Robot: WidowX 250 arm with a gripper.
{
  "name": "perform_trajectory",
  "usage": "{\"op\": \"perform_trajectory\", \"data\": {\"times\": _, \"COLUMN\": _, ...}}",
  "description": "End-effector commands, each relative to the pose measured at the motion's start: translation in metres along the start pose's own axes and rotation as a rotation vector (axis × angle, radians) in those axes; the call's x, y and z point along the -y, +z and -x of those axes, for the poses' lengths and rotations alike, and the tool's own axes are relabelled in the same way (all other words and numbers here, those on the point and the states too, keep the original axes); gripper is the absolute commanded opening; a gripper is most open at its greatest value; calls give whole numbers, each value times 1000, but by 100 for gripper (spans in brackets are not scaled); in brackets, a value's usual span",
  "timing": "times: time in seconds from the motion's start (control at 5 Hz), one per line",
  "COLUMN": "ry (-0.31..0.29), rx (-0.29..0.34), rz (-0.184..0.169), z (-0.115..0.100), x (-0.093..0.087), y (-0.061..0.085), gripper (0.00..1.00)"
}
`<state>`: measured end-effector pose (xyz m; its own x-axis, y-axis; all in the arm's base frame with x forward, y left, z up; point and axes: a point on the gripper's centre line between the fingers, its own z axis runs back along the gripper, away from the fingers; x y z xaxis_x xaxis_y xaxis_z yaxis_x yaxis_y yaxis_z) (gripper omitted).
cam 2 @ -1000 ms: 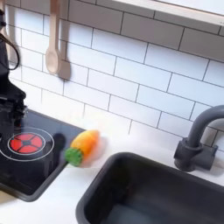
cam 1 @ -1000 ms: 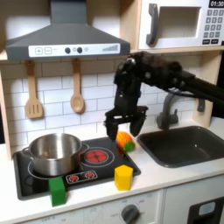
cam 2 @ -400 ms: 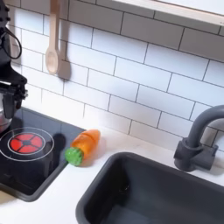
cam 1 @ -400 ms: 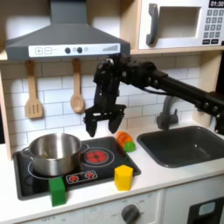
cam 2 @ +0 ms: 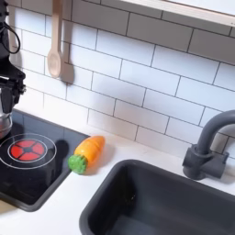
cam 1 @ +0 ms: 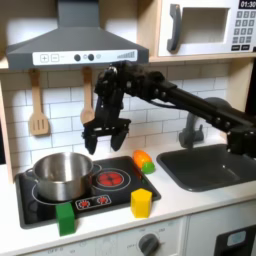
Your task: Slide pot right
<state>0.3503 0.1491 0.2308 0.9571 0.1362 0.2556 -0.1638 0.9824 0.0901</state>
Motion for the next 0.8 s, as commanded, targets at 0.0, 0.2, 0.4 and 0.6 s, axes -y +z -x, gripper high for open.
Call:
{"op": "perform_trajectory", "data": {"times": 0.0, "ry": 8, "rx": -2, "rz": -15, "z": -18, "x": -13, "y": -10, "gripper": 100}}
{"op": "perform_trajectory", "data": {"times": 0.2, "ry": 14, "rx": -5, "rz": -43, "z": -25, "x": -21, "y": -16, "gripper": 100}}
{"op": "perform_trajectory", "data": {"times": 0.4, "ry": 14, "rx": -10, "rz": -48, "z": -32, "x": -27, "y": -24, "gripper": 100}}
{"op": "perform_trajectory", "data": {"times": 0.6, "ry": 14, "rx": -26, "rz": -44, "z": -37, "x": -29, "y": -33, "gripper": 100}}
